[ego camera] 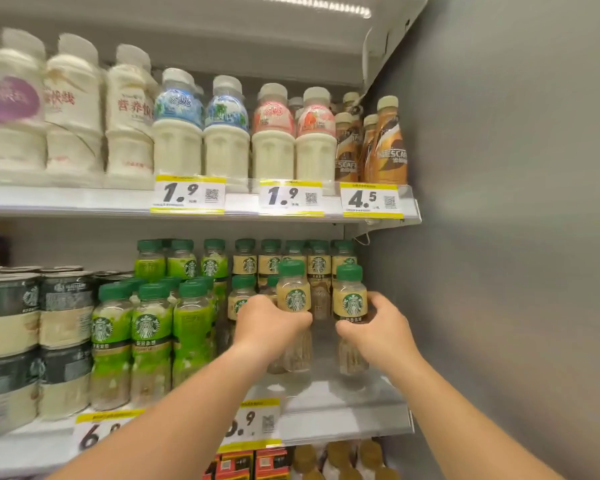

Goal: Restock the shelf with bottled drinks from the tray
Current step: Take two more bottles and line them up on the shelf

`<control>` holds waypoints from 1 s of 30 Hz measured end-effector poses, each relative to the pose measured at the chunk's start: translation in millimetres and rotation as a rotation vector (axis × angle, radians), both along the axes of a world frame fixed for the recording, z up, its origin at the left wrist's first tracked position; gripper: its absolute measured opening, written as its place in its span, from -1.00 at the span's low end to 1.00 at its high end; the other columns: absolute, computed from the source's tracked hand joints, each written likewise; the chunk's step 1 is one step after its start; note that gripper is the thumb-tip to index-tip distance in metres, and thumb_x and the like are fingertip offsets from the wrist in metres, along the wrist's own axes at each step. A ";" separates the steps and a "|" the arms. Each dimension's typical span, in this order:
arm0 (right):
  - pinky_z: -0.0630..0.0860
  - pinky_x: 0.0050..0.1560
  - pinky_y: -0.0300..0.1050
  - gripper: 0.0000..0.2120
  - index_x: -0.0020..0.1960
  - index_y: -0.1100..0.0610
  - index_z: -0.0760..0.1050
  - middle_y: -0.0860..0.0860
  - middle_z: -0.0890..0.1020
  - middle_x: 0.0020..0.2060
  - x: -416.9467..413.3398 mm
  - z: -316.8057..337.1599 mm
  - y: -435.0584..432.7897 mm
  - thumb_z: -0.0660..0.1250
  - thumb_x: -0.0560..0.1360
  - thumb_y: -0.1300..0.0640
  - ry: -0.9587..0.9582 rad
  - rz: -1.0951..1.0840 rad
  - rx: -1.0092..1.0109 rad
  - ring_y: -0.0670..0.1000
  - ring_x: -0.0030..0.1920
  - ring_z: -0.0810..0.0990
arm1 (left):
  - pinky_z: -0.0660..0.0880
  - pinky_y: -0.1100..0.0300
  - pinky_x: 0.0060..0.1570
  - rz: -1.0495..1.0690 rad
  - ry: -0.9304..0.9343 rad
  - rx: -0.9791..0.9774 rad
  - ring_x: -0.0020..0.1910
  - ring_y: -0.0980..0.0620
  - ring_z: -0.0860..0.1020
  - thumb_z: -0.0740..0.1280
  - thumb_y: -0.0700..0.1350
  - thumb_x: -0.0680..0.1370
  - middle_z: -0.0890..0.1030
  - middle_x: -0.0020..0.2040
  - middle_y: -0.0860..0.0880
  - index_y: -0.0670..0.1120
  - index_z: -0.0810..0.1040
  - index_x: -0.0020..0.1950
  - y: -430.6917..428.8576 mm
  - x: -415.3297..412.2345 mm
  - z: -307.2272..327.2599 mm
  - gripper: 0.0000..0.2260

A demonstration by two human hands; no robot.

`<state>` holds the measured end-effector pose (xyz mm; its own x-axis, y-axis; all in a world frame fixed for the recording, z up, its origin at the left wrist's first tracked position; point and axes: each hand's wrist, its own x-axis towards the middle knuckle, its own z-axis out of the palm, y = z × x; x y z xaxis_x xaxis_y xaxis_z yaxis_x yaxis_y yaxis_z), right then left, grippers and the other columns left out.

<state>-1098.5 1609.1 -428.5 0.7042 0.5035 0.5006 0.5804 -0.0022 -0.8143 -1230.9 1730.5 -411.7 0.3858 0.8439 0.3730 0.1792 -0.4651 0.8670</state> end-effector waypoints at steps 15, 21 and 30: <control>0.44 -0.33 -0.33 -0.60 0.10 -0.06 0.52 -0.10 0.68 -0.10 37.3 -35.6 24.0 0.55 0.32 -0.01 0.097 -0.009 0.004 -0.14 -0.12 0.63 | 0.60 0.10 -0.09 0.037 -0.015 0.025 -0.16 0.01 0.62 0.54 0.00 0.34 0.66 -0.20 0.05 0.00 0.60 -0.14 -13.6 52.7 -31.4 -0.81; 0.43 -0.31 -0.35 -0.72 0.02 -0.08 0.55 -0.15 0.67 -0.13 36.5 -46.2 12.0 0.52 0.34 0.04 0.027 0.028 -0.163 -0.20 -0.15 0.59 | 0.55 0.14 -0.23 0.068 0.140 0.094 -0.21 0.00 0.60 0.56 0.02 0.33 0.63 -0.20 0.00 -0.07 0.57 -0.13 -24.3 47.2 -40.8 -0.73; 0.51 -0.23 -0.25 -0.77 0.06 0.08 0.66 -0.04 0.71 -0.11 45.9 -50.5 19.3 0.52 0.41 0.11 0.024 0.028 -0.237 -0.04 -0.11 0.66 | 0.44 0.19 -0.33 0.127 0.291 0.106 -0.26 -0.09 0.55 0.51 -0.07 0.37 0.51 -0.32 0.00 -0.06 0.45 -0.33 -15.8 53.1 -54.3 -0.75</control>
